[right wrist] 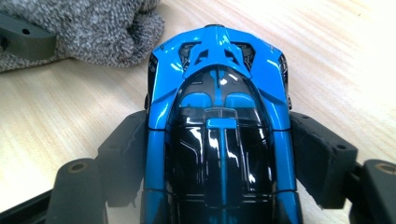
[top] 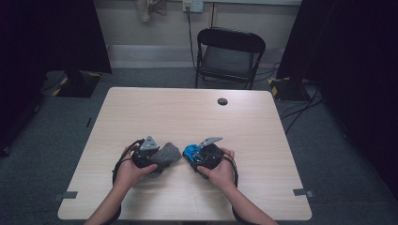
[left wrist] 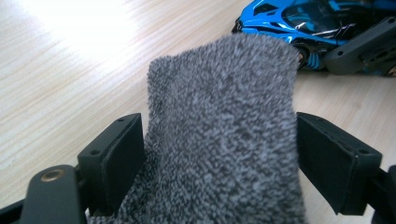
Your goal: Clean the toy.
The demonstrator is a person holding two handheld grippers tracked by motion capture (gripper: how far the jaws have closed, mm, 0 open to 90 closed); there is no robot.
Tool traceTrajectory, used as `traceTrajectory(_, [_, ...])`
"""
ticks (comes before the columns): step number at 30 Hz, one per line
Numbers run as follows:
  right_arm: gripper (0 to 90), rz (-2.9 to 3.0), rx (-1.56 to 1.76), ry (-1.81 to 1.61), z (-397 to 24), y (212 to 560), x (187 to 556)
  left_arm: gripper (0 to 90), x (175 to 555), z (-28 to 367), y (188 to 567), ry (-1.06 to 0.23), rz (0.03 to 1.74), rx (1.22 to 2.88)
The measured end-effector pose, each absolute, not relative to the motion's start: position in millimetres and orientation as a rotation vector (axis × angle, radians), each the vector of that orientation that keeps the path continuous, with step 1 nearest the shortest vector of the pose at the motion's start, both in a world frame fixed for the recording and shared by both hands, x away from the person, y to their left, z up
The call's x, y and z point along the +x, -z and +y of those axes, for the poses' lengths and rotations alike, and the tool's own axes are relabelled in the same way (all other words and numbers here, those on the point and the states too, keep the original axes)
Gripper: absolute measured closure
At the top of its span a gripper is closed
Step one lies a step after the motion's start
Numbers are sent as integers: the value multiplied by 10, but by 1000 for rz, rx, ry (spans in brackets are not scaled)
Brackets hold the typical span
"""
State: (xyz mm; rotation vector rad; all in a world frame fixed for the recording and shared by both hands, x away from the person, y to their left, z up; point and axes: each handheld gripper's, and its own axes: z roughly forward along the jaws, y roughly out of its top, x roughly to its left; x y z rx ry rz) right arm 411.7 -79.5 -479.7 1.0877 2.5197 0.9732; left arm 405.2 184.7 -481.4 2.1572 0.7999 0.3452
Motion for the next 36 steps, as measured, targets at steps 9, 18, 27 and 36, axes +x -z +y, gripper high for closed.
traceTrajectory(9, [271,2533,1080,-966,-863,4783,4117,162,4064,1774,4893,-329,790,2199])
traceTrajectory(18, [271,2556,1054,-946,-861,4781,4109,290,4076,1785,4926,-375,774,2237])
traceTrajectory(27, [271,2576,1033,-946,-879,4781,4095,635,4075,1811,4877,-382,791,2228])
traceTrajectory(36, [257,2615,968,-923,-860,4844,4104,644,4077,1811,4869,-360,783,2226])
